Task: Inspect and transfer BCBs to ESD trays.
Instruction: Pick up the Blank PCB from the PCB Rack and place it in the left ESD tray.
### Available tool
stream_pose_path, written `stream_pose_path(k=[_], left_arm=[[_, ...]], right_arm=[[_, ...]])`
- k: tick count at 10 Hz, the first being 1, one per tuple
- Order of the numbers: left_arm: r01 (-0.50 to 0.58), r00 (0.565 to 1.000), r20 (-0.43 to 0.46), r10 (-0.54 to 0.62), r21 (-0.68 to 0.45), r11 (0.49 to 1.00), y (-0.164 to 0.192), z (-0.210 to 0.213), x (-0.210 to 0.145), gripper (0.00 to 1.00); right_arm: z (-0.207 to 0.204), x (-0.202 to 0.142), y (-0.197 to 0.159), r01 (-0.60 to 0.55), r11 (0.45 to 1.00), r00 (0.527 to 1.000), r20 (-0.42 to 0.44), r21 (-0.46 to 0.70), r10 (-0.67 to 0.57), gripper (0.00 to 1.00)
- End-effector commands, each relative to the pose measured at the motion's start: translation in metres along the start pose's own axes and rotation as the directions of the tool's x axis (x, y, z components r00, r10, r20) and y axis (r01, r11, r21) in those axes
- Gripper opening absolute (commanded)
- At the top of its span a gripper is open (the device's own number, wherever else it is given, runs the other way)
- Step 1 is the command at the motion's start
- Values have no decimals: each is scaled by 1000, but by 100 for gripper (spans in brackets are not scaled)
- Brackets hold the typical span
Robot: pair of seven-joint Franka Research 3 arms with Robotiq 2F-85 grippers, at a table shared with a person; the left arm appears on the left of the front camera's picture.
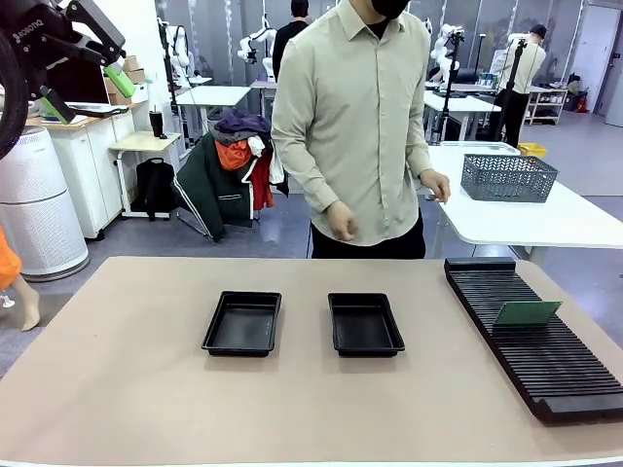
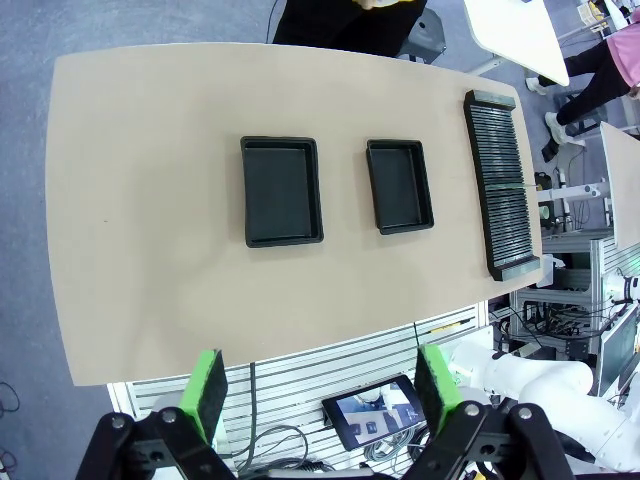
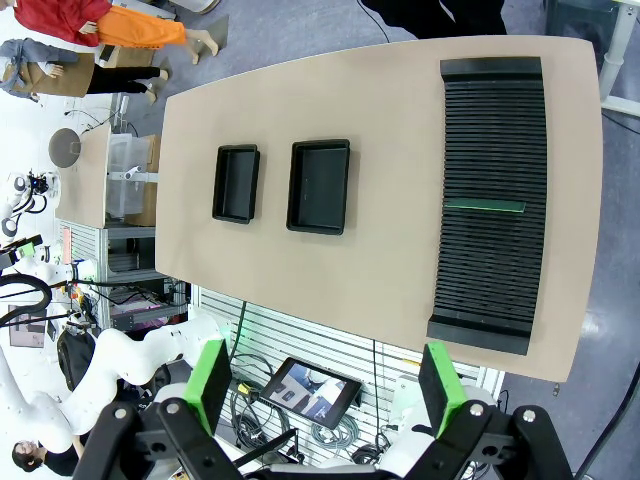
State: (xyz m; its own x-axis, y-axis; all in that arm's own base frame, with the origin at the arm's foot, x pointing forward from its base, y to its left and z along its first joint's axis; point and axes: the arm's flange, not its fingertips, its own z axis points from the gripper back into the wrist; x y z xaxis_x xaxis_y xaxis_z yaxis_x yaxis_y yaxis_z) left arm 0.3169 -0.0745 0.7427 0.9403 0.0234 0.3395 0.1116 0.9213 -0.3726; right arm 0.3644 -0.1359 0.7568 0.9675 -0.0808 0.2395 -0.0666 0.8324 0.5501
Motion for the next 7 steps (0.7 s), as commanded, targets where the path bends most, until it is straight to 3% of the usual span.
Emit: stream_pose_path(k=[1,7], left_arm=[[0,1000,-4,0,6,1000,1,0,-1,100],[0,1000,-4,0,6,1000,1,0,-1,100]], right_arm=[[0,0,0,5,1000,1000,-1,0,-5,100],[-2,-2,1,-34,999,999,6,-14,34,100]])
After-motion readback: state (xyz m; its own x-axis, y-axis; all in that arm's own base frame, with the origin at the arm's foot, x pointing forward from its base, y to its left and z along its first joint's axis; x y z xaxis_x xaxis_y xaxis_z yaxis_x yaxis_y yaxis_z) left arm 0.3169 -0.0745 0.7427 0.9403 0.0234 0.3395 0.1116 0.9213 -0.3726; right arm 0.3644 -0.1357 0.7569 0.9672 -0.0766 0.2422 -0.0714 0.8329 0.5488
